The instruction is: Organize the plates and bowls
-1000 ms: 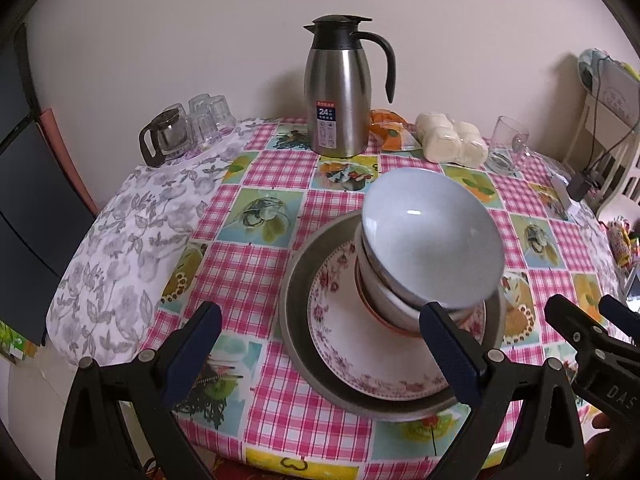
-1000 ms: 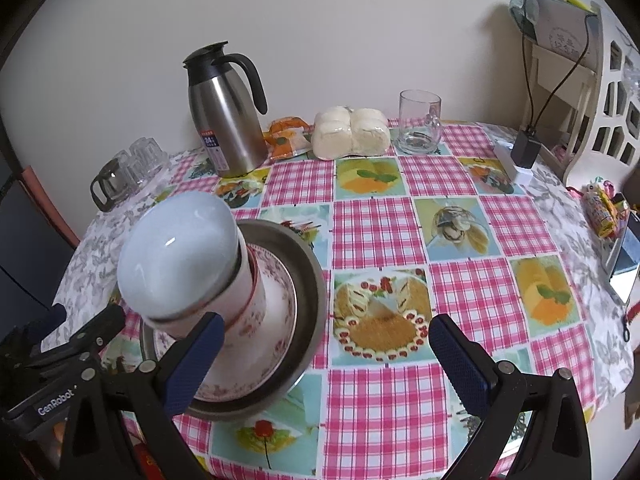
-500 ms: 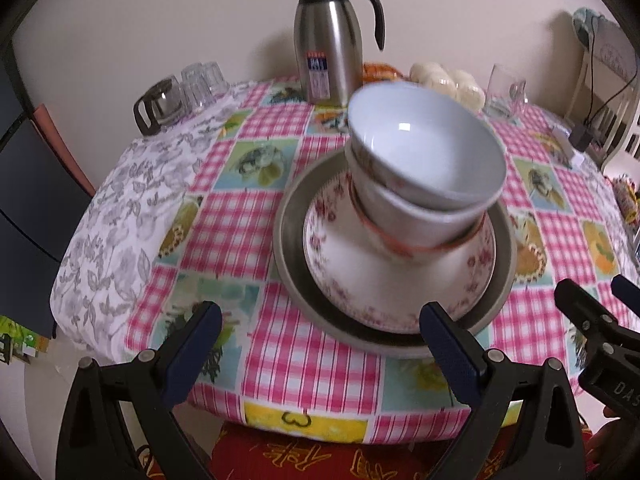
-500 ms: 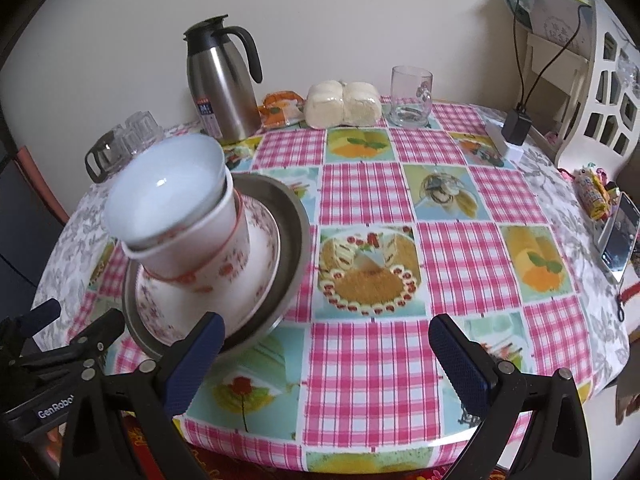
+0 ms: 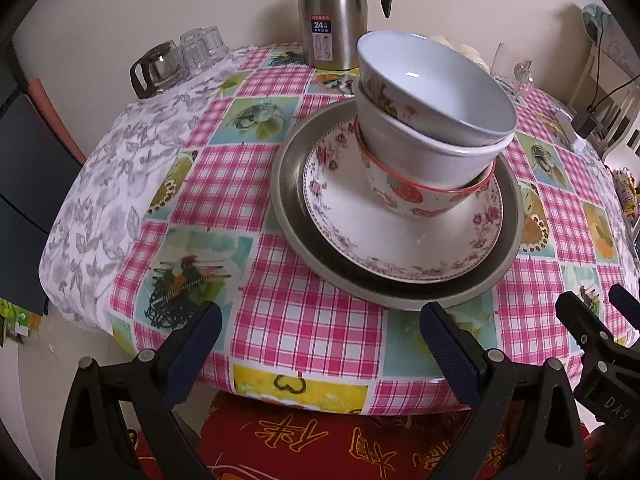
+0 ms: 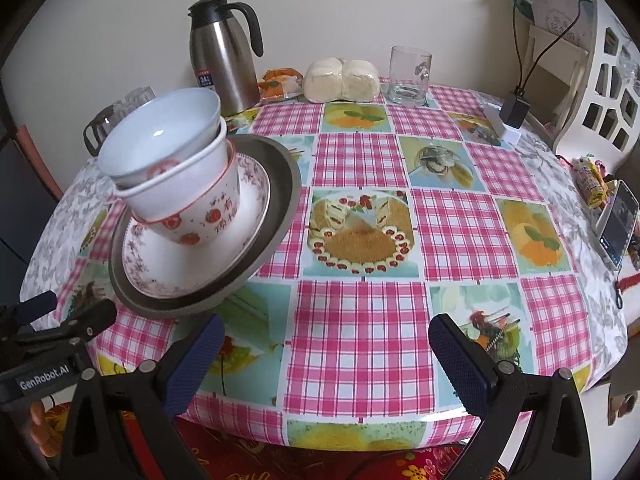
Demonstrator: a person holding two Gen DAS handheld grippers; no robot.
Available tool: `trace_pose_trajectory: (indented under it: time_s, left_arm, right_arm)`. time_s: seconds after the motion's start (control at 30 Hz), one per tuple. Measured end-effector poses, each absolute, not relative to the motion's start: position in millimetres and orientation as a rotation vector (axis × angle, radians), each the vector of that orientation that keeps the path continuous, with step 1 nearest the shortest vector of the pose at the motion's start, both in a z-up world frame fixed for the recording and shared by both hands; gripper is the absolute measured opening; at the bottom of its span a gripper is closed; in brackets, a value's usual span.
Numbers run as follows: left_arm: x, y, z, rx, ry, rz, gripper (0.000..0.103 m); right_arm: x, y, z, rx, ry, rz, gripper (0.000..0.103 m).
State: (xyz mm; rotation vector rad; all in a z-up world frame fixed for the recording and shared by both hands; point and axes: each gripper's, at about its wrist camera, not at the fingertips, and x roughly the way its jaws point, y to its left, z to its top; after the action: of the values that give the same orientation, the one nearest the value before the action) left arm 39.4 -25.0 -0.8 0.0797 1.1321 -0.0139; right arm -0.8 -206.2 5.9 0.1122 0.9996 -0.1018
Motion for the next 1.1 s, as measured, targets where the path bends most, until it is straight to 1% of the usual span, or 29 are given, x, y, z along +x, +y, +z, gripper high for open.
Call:
trace_pose_trajectory:
  time_s: [0.63, 1.1]
  left_arm:
    - [37.3, -20.9, -5.9, 0.058, 1.165, -0.007, 0.099]
    - [34.3, -15.6, -0.8, 0.03, 1.139, -0.005, 0.099]
  right_arm:
    - [-6.8, -205.0, 3.7, 0.097, 1.008, -0.101, 0.103]
    - [-10.2, -206.9, 4.3, 0.106, 1.004, -0.105, 0.103]
